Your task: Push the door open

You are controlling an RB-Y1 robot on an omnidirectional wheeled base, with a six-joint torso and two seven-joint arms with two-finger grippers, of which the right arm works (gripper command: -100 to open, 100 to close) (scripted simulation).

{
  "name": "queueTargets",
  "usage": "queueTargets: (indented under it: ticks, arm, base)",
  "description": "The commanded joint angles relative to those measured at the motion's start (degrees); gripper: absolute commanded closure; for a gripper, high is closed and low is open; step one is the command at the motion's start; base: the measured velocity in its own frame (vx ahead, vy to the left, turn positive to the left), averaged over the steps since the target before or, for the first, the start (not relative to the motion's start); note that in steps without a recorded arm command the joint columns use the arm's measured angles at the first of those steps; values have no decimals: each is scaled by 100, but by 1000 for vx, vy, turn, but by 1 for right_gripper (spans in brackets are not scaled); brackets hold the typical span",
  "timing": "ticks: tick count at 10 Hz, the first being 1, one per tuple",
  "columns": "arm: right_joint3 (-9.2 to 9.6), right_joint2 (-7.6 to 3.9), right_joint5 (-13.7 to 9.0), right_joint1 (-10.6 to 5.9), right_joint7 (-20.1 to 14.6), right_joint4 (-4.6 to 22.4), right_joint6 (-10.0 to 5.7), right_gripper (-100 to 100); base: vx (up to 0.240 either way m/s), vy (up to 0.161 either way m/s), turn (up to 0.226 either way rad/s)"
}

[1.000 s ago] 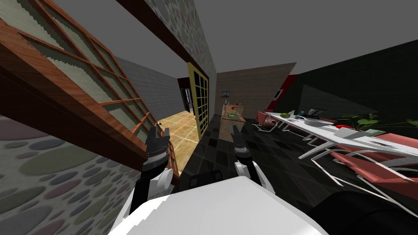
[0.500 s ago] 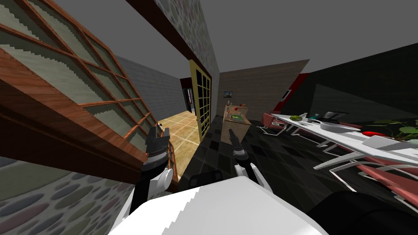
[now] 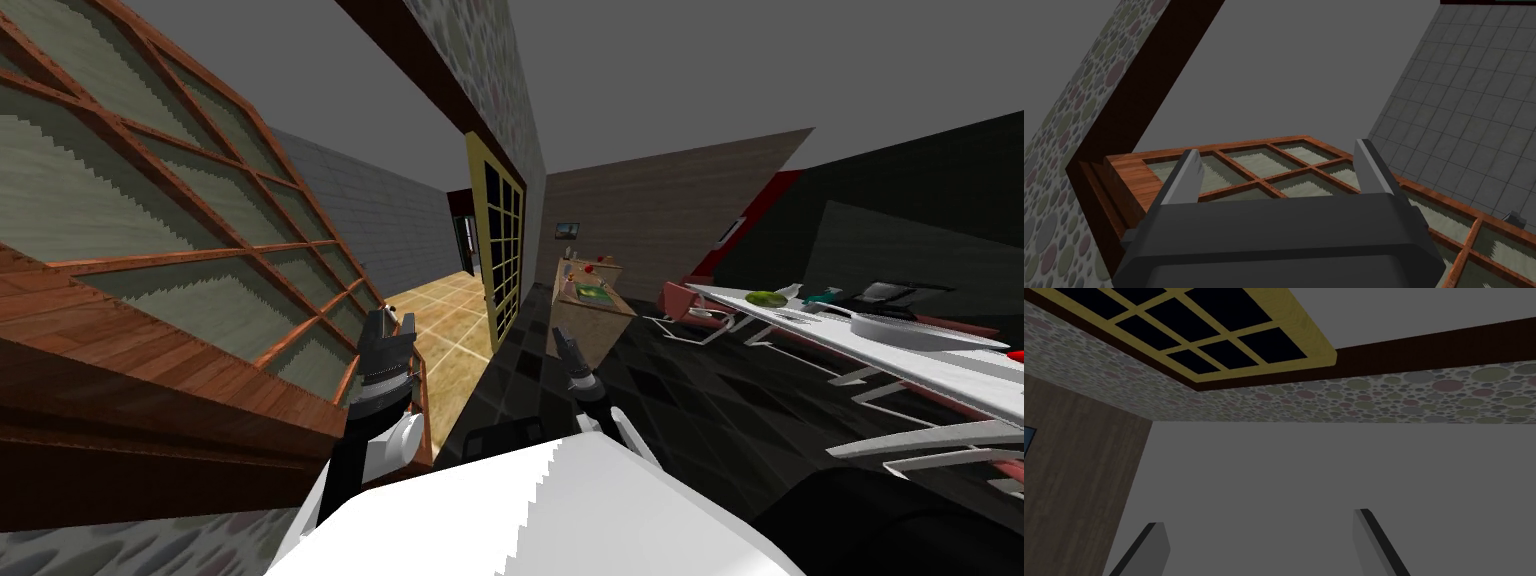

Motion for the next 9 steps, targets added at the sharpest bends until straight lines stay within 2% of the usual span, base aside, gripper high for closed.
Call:
queueTargets:
  ticks: [1, 9]
  arm:
    - [25, -7, 101, 50, 159, 110, -76, -100]
    - [82, -50, 653, 213, 1011, 964, -568, -100]
  base:
    - [157, -25, 67]
    - [151, -19, 78]
